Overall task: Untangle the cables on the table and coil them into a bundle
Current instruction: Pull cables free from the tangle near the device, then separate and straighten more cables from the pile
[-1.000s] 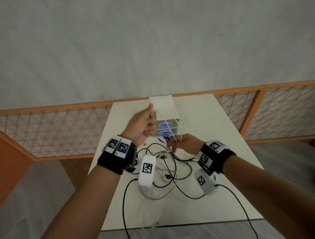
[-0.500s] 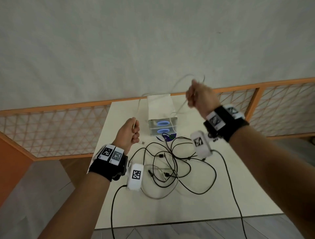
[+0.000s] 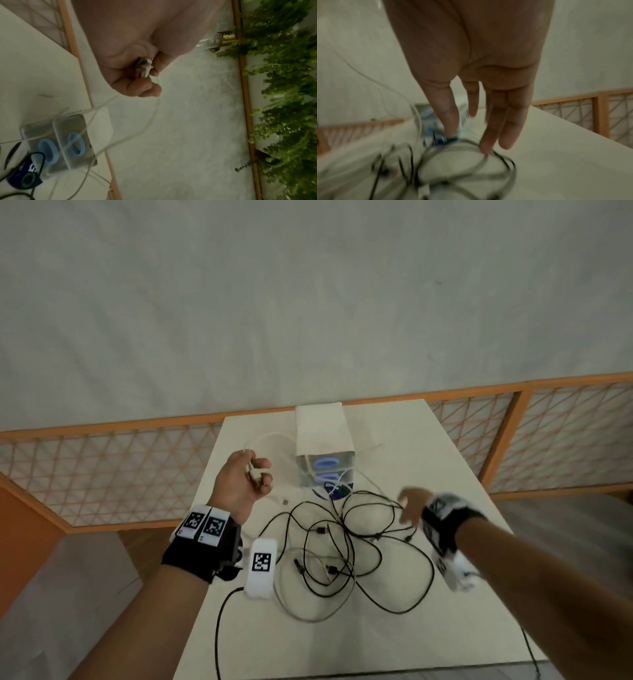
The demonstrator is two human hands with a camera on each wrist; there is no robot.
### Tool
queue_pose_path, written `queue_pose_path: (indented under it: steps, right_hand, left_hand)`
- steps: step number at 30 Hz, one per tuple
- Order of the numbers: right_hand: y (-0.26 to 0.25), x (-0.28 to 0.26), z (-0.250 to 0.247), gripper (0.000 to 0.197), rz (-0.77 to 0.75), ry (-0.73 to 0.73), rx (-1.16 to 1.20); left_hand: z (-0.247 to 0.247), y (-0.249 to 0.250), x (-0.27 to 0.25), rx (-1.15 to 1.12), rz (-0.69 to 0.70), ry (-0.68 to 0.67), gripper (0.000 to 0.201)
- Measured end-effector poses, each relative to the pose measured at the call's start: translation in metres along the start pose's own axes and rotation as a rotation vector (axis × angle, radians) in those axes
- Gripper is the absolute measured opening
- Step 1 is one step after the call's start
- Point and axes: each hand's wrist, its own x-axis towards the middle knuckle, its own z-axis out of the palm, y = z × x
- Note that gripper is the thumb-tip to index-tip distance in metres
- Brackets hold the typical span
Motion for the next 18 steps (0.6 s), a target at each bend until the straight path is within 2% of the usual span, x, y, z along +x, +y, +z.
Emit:
queue_pose_path:
  steps: [1, 3, 6, 8, 12, 14, 16, 18]
  right_hand:
    - [0.01, -0.002, 0.016, 0.046, 0.023, -0.067, -0.049]
    - [0.019, -0.004, 0.045, 0.038, -0.04, -0.099, -0.108]
    - [0.014, -0.004, 0.073, 0.061, -0.188, -0.063, -0.146]
    - [0.008, -0.002, 0.084, 0.07, -0.185, -0.111, -0.204]
    - [0.005, -0.003, 0.098, 0.042, -0.15, -0.149, -0.412]
    - [0.012, -0.006, 0.103, 0.038, -0.173, -0.152, -0.479]
    - [0.022, -0.008, 0.105, 0.033, -0.233, -0.107, -0.508]
    - [0.029, -0.003, 0.107, 0.024, -0.376, 0.089, -0.462]
  left_hand:
    - [-0.002, 0.002, 0.001, 0.028, 0.003, -0.007, 0.019]
    - [-0.006, 0.004, 0.004, 0.068, 0.011, -0.013, 0.019]
    - [-0.006, 0.001, 0.009, 0.055, 0.003, -0.013, 0.019]
    - [-0.002, -0.004, 0.01, 0.045, -0.043, -0.039, 0.02]
    - [0.007, -0.022, 0.006, 0.114, -0.155, -0.125, 0.024]
    - [0.012, -0.03, 0.003, 0.163, -0.169, -0.133, 0.024]
    - [0.017, -0.037, -0.001, 0.212, -0.159, -0.143, 0.024]
    - [0.021, -0.041, -0.004, 0.235, -0.156, -0.154, 0.025]
